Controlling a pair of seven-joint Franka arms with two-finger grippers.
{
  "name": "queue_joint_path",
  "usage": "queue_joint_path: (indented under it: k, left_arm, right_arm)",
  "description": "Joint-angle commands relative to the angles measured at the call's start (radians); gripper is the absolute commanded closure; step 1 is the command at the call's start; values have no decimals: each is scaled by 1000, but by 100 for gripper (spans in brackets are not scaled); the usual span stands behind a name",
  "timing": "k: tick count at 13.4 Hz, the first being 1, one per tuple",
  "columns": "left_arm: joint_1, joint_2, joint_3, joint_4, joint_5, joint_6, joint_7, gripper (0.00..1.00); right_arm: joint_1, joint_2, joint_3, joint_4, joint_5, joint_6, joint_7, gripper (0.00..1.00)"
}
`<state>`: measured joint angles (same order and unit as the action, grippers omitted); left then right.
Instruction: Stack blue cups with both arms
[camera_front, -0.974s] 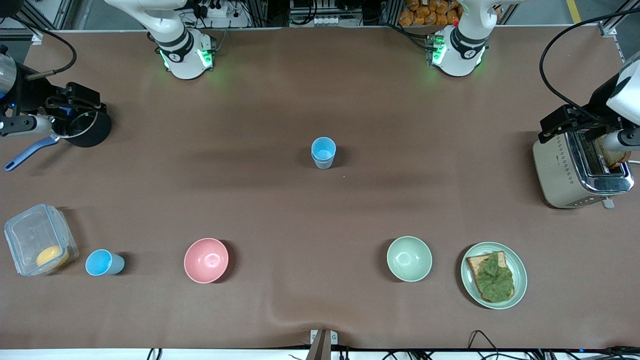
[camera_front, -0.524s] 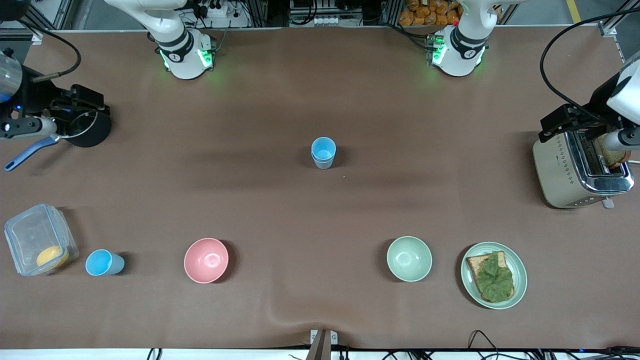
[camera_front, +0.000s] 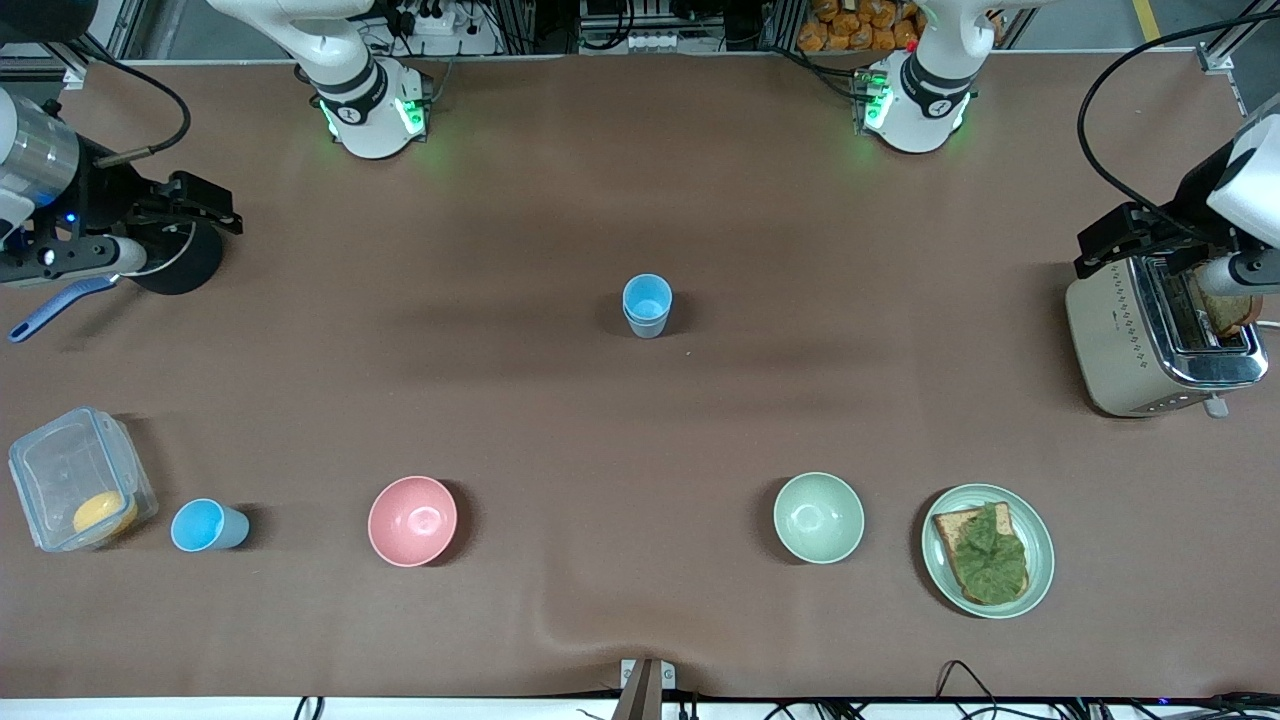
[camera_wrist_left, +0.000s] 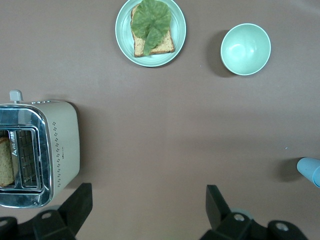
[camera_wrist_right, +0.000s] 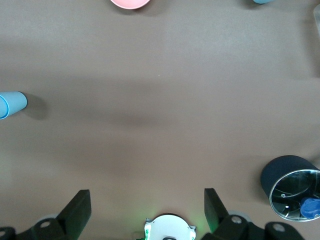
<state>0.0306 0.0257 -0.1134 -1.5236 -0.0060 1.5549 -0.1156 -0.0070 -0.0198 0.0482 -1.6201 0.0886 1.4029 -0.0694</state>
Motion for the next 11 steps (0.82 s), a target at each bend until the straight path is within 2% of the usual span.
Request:
queue_joint_path:
  k: [1, 11]
  left_arm:
    - [-6, -21, 12, -15, -20, -4, 19, 0]
    - [-3, -27, 3, -4, -14, -27, 17, 0]
  right_arm:
    - [-2, -16, 1, -17, -29, 7, 14, 0]
    - [2, -14, 1, -32, -73, 16, 17, 0]
